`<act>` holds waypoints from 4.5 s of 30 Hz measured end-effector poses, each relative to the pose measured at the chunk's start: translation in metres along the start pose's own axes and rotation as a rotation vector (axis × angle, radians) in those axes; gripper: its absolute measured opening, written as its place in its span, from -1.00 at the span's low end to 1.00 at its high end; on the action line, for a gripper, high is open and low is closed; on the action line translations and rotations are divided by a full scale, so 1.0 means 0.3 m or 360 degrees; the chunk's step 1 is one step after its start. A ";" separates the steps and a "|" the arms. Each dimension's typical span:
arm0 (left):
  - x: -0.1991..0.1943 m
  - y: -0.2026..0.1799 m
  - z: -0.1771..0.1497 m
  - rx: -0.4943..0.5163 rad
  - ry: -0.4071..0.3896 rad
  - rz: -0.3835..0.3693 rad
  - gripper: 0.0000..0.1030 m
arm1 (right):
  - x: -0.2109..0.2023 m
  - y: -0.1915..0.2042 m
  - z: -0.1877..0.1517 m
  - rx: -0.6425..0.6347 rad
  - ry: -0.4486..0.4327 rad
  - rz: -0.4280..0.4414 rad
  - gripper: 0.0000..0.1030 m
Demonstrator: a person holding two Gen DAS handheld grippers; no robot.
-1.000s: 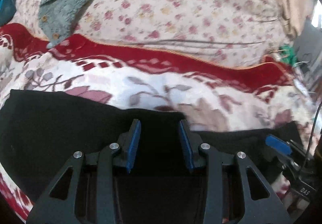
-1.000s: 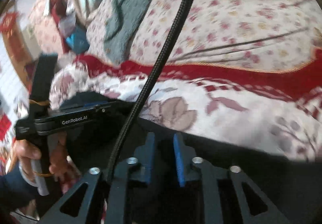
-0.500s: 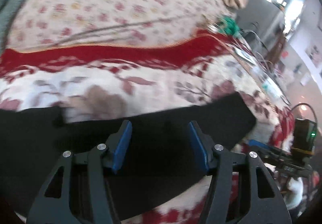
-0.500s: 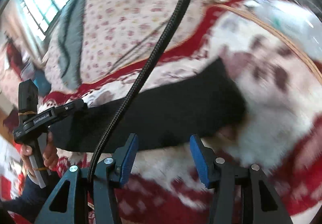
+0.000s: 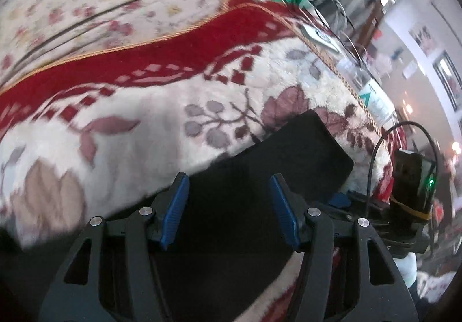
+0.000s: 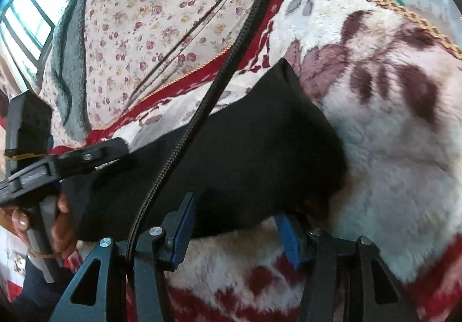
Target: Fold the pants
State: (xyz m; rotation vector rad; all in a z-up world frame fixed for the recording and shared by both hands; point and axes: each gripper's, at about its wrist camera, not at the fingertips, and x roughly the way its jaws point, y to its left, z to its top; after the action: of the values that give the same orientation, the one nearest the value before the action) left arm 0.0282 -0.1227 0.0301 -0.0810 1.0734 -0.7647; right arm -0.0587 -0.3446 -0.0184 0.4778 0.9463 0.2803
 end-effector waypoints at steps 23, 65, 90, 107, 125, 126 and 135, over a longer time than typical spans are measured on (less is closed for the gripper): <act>0.442 -0.219 0.205 0.0537 0.0513 -0.0269 0.13 | 0.023 0.006 0.004 -0.0016 -0.0027 0.0089 0.02; 0.346 -0.238 0.213 0.0580 0.0383 -0.0255 -0.82 | 0.011 0.020 0.033 -0.0001 -0.0156 0.0265 -0.72; -0.261 0.117 0.003 0.0193 -0.0126 -0.0172 -0.83 | 0.073 0.588 -0.009 -0.0566 -0.0037 0.0625 -0.79; -0.506 0.494 -0.315 -0.0384 -0.0316 0.0032 -0.81 | 0.018 0.608 -0.068 -0.0730 -0.0031 0.0745 -0.28; -0.416 0.336 -0.397 -0.0447 -0.0298 0.0324 0.12 | 0.234 0.612 -0.044 -0.0707 0.0045 0.0489 -0.16; -0.416 0.322 -0.400 -0.0418 -0.0304 0.0347 0.12 | 0.214 0.589 -0.036 -0.0673 0.0017 0.0481 -0.16; -0.377 0.277 -0.396 -0.0385 -0.0328 0.0403 0.24 | 0.247 0.410 0.025 -0.0442 0.0041 0.0270 -0.03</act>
State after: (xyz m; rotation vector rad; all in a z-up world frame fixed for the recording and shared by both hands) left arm -0.0533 0.0418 0.0224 -0.2209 0.9534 -0.3869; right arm -0.0138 -0.2086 -0.0046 0.2991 0.8766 0.5647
